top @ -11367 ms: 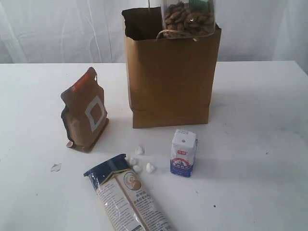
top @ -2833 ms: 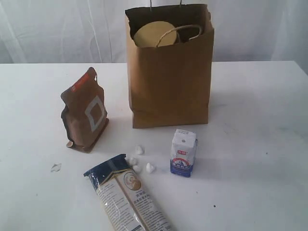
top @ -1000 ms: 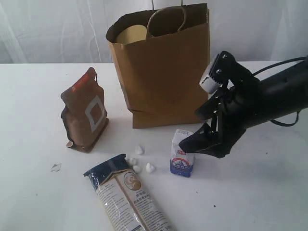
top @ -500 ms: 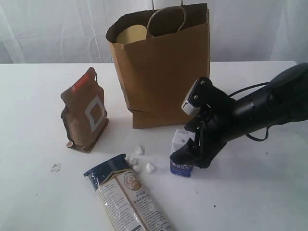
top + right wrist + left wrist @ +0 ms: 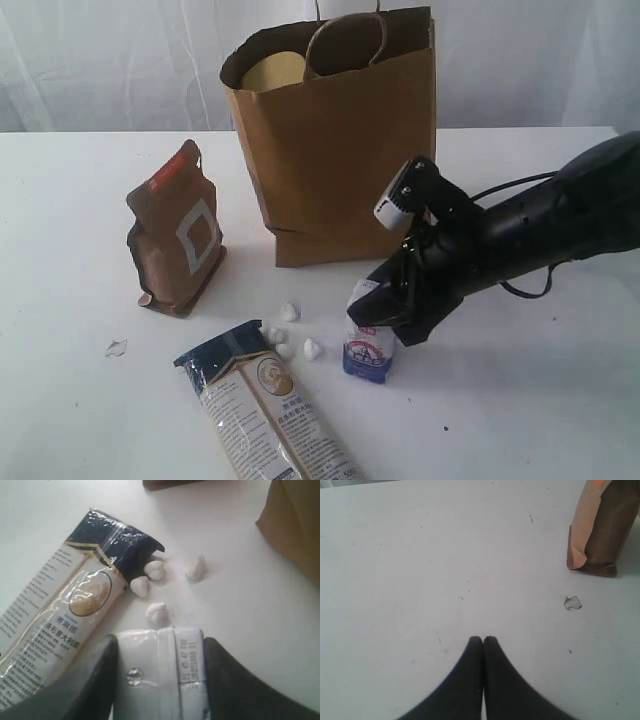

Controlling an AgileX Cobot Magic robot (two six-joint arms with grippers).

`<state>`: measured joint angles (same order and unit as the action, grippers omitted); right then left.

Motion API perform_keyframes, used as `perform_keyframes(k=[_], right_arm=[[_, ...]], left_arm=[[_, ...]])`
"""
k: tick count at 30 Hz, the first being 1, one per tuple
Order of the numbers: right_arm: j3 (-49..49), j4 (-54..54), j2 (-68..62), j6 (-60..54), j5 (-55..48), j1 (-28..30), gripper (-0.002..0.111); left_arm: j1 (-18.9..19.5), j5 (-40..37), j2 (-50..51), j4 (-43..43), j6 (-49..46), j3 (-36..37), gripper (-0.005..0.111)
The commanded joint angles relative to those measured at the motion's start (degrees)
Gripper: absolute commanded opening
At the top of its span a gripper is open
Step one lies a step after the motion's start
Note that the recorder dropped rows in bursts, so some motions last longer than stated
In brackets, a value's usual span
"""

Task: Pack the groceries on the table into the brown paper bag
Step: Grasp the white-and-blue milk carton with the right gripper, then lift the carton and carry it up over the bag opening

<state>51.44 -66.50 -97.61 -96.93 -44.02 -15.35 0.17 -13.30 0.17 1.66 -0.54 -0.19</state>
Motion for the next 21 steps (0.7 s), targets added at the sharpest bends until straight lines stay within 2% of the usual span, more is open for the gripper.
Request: perform_keyframes(k=[1,6,9,12,16,21], right_arm=[[-0.1,-0.4,4.0,3.1,-1.1,0.0,0.009],[-0.1,-0.3,8.5,4.8,-1.1,0.0,0.009],[-0.1,-0.3,10.3,9.5,-2.3,0.0,0.009],[-0.1,-0.3,13.1,17.5,-8.9,0.0,0.009],[0.0,-0.8,18.9,18.6,-16.6,0.0,0.009],[1.4,-0.9,25.8,18.6,-11.0,0.0,0.009]], left_arm=[[-0.3,0.0,-0.2,0.0,0.5,0.2,0.000],[-0.3,0.0,-0.2,0.0,0.5,0.2,0.000],[-0.3,0.0,-0.2,0.0,0.5,0.2,0.000],[-0.3,0.0,-0.2,0.0,0.5,0.2,0.000],[-0.3,0.0,-0.2,0.0,0.5,0.2,0.000],[-0.3,0.0,-0.2,0.0,0.5,0.2,0.000]])
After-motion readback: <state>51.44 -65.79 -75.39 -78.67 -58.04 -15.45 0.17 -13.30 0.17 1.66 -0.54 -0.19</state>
